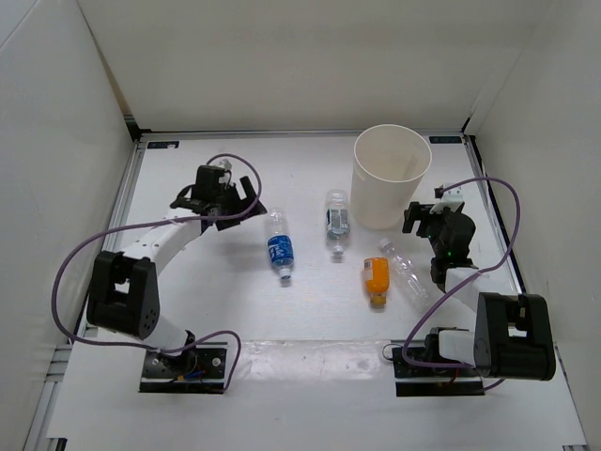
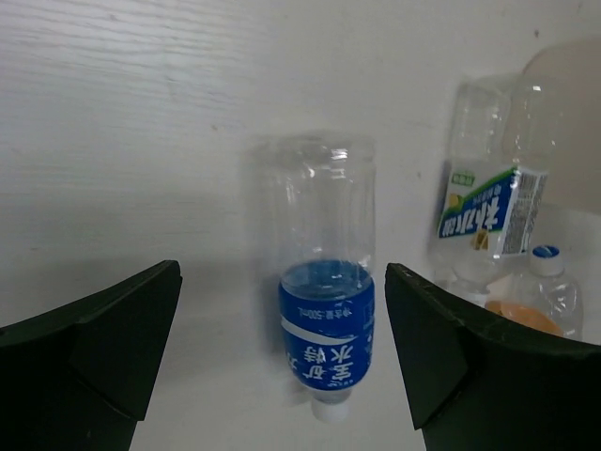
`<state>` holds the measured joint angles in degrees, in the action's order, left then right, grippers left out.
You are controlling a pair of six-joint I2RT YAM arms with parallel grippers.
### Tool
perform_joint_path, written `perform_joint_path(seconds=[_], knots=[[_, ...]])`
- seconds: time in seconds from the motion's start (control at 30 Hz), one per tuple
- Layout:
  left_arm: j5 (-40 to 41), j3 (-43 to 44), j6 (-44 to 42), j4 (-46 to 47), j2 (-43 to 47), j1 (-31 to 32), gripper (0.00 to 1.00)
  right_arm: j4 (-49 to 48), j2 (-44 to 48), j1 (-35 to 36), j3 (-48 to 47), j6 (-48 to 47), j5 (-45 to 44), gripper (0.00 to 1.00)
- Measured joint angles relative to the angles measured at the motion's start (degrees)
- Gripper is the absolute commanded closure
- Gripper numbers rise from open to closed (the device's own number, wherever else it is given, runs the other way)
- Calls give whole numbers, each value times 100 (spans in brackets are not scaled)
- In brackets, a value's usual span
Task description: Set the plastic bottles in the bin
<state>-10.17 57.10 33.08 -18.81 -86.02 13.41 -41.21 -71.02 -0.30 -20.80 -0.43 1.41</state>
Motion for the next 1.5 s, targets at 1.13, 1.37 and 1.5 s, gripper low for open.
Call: perform_joint_path(seconds=[1.13,1.37,1.5], knots=[[153,1626,-85,-820,-2439,892,10,39,0,0,0,0,2,10],[101,1746,-120,-951,-2468,898,55,39,0,0,0,0,2,10],[94,2332,-238,-1440,-2463,922,58,39,0,0,0,0,2,10]])
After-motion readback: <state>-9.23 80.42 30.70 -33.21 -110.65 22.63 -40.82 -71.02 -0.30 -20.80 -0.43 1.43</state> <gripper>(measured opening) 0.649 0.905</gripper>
